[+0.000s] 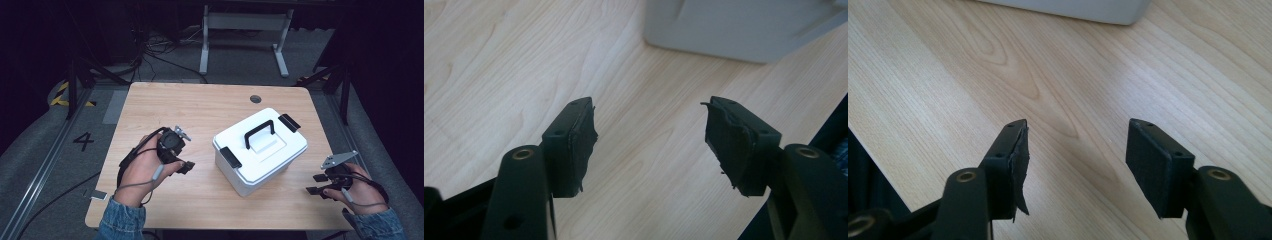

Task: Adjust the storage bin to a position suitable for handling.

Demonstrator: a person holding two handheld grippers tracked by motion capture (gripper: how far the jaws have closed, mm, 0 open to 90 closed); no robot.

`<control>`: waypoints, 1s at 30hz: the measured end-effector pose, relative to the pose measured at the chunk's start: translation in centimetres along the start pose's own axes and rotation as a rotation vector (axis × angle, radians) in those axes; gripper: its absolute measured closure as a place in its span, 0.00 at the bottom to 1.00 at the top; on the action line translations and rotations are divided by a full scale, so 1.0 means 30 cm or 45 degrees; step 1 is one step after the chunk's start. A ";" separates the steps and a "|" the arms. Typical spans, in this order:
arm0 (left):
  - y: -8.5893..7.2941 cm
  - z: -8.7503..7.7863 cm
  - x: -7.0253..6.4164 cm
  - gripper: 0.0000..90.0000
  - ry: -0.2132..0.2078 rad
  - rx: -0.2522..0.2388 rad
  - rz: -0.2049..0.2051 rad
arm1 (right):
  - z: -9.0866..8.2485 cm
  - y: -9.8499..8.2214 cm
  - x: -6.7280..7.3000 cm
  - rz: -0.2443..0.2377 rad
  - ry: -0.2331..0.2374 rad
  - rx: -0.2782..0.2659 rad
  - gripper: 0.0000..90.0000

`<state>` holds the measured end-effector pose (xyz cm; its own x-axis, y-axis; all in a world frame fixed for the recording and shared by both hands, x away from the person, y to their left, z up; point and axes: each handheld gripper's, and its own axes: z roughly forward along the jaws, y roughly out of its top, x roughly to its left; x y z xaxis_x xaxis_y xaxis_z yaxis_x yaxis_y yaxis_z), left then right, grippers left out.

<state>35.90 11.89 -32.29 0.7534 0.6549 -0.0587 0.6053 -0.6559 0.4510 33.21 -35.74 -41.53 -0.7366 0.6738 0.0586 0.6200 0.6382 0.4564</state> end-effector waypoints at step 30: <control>0.336 -0.014 -0.102 0.45 -0.127 -0.132 0.033 | 0.025 -0.050 0.032 0.016 0.014 0.014 0.47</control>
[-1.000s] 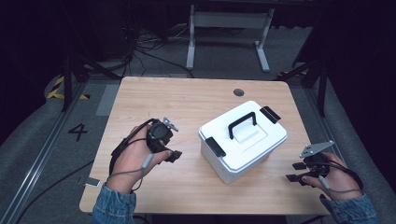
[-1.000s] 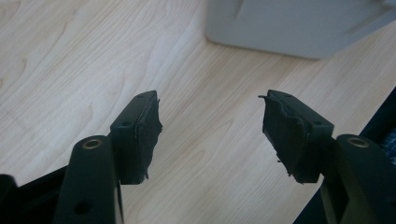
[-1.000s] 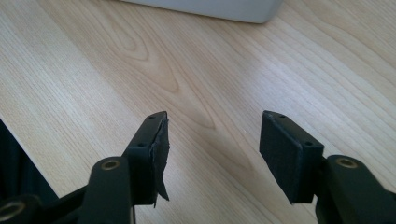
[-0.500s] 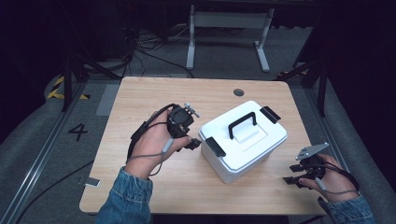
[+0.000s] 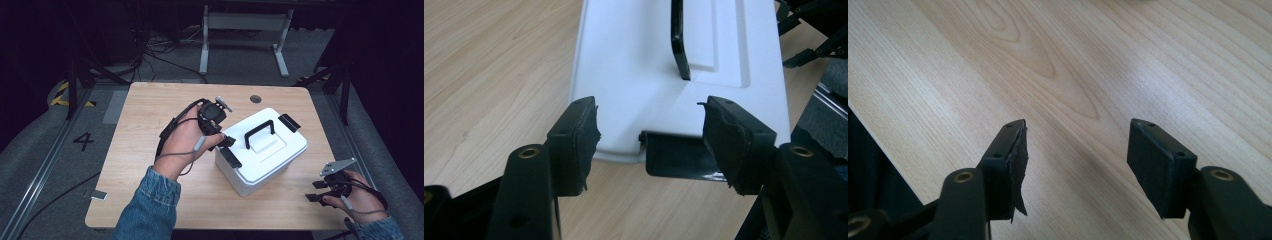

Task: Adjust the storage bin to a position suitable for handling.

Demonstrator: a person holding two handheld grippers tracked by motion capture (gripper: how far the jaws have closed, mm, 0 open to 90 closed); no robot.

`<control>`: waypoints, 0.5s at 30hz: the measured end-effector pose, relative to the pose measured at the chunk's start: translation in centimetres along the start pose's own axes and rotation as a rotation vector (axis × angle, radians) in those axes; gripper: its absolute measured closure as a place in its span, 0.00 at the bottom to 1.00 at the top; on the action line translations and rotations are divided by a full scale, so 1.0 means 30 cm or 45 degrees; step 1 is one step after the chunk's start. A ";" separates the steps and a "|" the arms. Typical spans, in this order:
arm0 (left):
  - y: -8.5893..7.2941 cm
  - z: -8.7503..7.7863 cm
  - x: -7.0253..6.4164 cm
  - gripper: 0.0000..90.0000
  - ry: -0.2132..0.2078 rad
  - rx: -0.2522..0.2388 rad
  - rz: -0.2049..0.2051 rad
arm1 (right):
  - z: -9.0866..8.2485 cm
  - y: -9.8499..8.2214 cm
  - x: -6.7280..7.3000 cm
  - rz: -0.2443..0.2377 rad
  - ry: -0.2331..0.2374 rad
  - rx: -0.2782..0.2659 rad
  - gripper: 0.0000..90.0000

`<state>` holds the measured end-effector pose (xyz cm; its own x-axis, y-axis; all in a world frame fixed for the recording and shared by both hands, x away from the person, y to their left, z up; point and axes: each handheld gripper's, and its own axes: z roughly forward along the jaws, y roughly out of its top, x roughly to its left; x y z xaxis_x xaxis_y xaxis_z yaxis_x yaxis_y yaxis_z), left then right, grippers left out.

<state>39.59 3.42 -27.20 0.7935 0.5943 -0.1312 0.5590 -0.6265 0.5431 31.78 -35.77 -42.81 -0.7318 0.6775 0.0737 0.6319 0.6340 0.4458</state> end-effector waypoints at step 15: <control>0.114 0.127 -0.020 0.49 -0.055 -0.006 0.038 | -0.002 -0.035 0.006 0.021 -0.004 0.010 0.47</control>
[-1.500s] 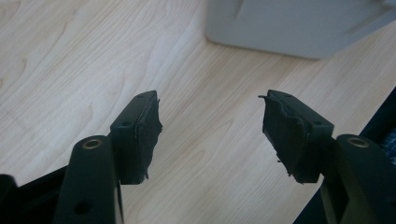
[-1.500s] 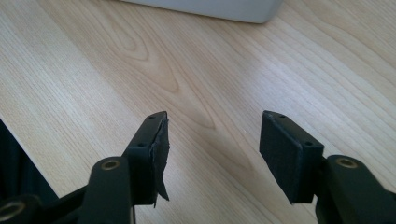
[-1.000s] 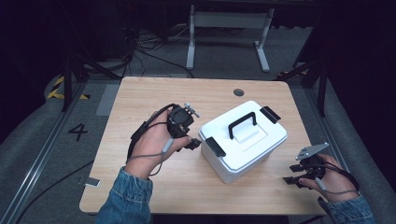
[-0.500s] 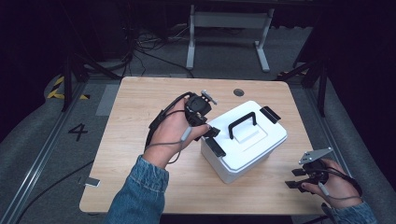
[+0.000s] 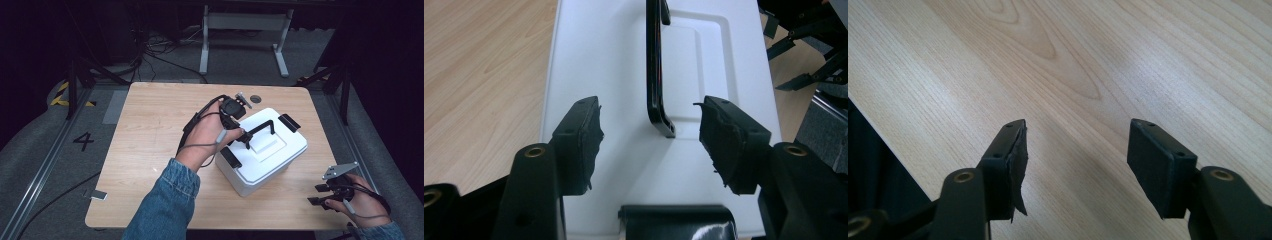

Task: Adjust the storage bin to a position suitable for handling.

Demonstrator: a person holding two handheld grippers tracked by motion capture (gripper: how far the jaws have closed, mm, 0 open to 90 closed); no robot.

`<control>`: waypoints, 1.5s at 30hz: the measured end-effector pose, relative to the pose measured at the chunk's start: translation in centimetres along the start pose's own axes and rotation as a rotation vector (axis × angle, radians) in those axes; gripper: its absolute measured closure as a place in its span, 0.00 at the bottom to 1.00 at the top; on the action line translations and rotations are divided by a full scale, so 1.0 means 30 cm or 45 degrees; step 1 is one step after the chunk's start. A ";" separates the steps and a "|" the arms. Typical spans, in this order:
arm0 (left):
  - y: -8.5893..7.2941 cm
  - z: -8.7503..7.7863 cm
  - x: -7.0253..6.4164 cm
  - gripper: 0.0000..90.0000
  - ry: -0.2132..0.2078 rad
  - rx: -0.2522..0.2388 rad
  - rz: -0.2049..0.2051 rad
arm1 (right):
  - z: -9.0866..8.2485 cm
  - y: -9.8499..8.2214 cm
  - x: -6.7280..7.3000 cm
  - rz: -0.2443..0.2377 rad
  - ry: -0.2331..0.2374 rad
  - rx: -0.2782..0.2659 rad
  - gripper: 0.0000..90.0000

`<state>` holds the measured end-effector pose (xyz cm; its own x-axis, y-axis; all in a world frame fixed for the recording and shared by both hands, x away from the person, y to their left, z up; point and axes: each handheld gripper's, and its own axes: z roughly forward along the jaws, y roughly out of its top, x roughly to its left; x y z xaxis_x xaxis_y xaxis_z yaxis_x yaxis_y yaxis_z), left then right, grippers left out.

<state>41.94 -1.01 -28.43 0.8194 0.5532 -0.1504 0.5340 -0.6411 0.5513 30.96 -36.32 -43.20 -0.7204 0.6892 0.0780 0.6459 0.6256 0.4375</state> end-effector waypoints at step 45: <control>0.053 0.094 -0.018 0.94 -0.112 -0.068 0.030 | 0.008 -0.003 0.000 -0.006 0.009 -0.005 0.47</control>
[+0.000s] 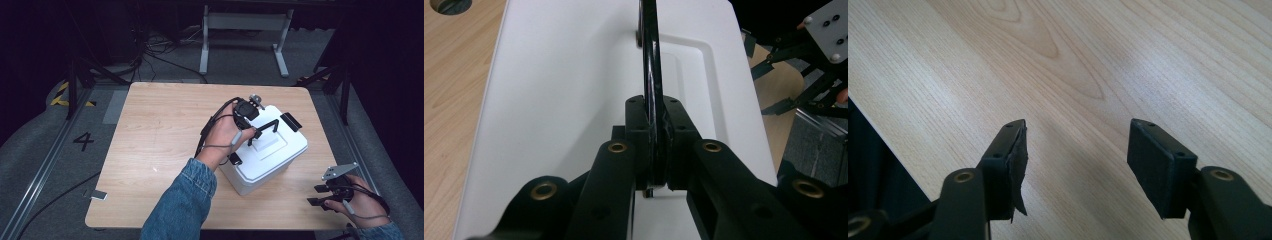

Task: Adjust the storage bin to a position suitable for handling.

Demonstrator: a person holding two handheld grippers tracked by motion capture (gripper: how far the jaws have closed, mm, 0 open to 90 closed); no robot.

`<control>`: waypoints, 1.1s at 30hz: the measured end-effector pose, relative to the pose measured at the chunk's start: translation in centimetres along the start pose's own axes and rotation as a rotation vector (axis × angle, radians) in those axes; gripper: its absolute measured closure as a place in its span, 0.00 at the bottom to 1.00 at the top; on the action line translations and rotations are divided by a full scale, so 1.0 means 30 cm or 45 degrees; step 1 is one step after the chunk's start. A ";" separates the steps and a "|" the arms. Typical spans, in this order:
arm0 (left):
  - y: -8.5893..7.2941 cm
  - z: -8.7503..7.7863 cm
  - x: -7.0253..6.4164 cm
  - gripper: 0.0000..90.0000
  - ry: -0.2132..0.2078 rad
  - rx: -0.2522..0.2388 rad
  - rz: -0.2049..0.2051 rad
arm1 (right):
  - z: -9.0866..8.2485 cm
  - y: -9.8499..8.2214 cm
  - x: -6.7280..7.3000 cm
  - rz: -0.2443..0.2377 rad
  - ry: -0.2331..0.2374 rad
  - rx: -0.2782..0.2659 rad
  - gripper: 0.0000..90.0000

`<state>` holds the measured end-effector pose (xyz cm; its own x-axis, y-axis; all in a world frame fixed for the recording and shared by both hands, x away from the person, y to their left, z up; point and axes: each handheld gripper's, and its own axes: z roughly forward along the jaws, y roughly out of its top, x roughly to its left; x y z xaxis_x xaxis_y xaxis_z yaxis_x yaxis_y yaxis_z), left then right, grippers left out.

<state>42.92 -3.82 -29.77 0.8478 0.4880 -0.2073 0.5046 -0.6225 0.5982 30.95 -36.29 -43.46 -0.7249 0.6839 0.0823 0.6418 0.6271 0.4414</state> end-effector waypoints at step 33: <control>-0.017 -0.231 -0.019 0.94 -0.004 -0.137 -0.011 | 0.010 0.000 -0.002 0.005 -0.001 0.007 0.46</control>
<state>41.06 0.47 -24.59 0.8440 0.4914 -0.2151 0.4919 -0.5489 0.6758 31.06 -36.21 -43.74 -0.7222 0.6866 0.0832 0.6458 0.6264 0.4365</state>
